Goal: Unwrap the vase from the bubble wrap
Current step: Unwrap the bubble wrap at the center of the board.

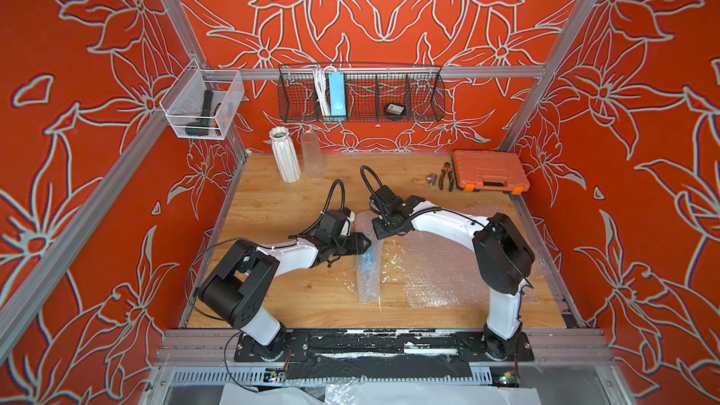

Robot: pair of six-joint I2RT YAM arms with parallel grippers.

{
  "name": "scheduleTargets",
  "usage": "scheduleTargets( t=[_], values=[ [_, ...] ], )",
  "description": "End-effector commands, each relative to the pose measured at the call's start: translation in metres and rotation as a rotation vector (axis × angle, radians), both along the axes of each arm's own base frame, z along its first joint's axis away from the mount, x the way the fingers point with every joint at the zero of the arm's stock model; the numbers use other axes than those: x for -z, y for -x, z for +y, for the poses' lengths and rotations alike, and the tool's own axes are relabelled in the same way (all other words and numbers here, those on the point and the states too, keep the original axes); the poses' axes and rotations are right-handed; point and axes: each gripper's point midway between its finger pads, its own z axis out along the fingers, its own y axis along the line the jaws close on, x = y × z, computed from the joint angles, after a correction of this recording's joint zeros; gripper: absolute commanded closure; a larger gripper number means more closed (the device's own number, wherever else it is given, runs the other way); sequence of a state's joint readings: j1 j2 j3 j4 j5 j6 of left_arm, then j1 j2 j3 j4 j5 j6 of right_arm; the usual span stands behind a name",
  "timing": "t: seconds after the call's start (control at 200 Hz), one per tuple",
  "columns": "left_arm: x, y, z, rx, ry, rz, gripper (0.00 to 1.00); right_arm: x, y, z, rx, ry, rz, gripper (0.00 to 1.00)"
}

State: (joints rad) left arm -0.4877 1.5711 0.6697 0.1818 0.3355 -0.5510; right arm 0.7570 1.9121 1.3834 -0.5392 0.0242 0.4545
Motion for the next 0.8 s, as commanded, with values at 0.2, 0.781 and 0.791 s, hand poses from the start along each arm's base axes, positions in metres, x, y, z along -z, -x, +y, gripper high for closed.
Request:
scheduleTargets(
  t=[0.2,0.781,0.791],
  values=[
    [0.027,0.023,0.017,-0.014,-0.074,0.103,0.40,-0.015,-0.011,0.005,0.023,-0.099,-0.029,0.99],
    [-0.014,0.016,0.002,0.042,0.011,0.016,0.33,-0.062,0.026,0.023,-0.099,-0.304,0.027,0.51],
    [-0.015,0.016,0.002,0.042,0.012,0.013,0.33,-0.063,0.027,0.023,-0.100,-0.306,0.027,0.51]
  ],
)
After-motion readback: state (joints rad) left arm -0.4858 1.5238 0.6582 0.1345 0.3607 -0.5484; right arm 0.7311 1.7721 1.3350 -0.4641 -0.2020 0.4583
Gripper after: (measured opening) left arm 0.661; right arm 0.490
